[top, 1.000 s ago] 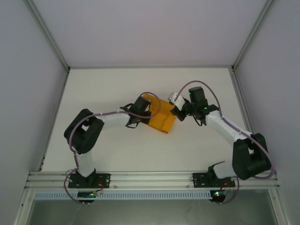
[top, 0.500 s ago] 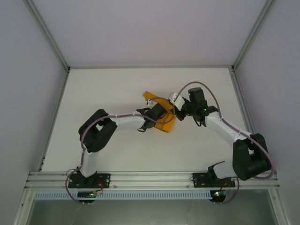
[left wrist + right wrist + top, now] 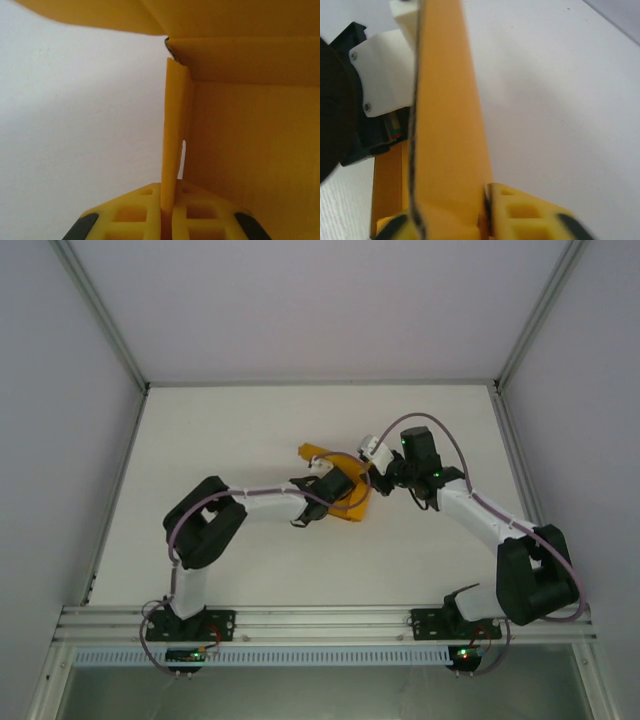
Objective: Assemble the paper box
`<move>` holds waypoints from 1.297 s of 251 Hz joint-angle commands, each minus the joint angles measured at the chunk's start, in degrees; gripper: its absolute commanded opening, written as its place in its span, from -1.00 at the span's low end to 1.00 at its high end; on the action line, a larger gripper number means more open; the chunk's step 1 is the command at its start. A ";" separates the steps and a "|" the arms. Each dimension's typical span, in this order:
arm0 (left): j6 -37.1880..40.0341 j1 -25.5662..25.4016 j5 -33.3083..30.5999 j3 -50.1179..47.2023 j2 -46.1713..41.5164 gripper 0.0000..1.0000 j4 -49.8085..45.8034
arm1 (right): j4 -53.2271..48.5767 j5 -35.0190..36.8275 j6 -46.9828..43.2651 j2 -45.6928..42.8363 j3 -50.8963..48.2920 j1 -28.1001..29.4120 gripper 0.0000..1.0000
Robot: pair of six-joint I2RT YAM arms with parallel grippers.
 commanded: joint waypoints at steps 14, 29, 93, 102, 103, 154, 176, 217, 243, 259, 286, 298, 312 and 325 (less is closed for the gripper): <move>-1.95 2.36 -0.03 -2.84 -4.34 -1.00 -2.88 | 6.48 4.18 17.46 -4.96 -1.01 -2.50 0.50; -2.90 2.42 -0.74 -2.77 -5.61 -1.00 -3.26 | 7.63 6.80 22.77 -8.04 -2.41 -3.37 0.96; -6.69 2.42 -5.22 -4.10 -11.19 -1.00 -4.74 | -6.84 17.18 42.81 -19.16 -5.90 -6.08 0.98; -6.95 2.37 -5.30 -4.62 -12.20 -1.00 -4.34 | -8.94 16.06 44.84 -19.37 -6.17 -6.14 0.94; -6.91 2.36 -5.30 -4.61 -12.26 -1.00 -4.27 | -9.31 15.85 45.39 -19.34 -6.34 -6.09 0.92; -8.21 2.37 -4.56 -5.72 -15.38 -1.00 -2.98 | -2.48 7.54 58.22 -17.43 -13.92 -6.43 0.44; -8.29 2.39 -4.60 -5.97 -15.92 -1.00 -2.68 | 5.54 2.73 58.86 -15.03 -14.87 -5.33 0.43; -8.79 2.34 -3.54 -6.79 -16.83 -1.00 -1.67 | 9.77 4.55 57.19 -8.31 -12.41 -1.07 0.29; -9.23 2.23 -3.12 -6.94 -16.81 -1.00 -1.84 | 12.31 3.78 57.25 -3.03 -10.48 0.12 0.06; -9.54 2.30 -3.01 -6.84 -16.69 -1.00 -2.06 | 13.95 2.14 57.68 -0.08 -9.41 0.56 0.02; -9.80 2.19 -2.92 -6.44 -16.30 -1.00 -2.47 | 17.32 0.06 57.70 3.81 -8.22 1.90 -0.01; -9.78 2.21 -2.87 -6.29 -16.15 -1.00 -2.52 | 18.48 -1.00 57.86 5.37 -7.61 2.42 0.00; -9.72 2.18 -2.87 -5.94 -15.75 -1.00 -2.78 | 19.38 -1.51 58.56 6.86 -6.94 2.88 -0.01; -9.92 2.13 -2.85 -5.56 -15.31 -1.00 -3.30 | 20.40 -1.92 58.88 8.01 -6.54 3.39 -0.06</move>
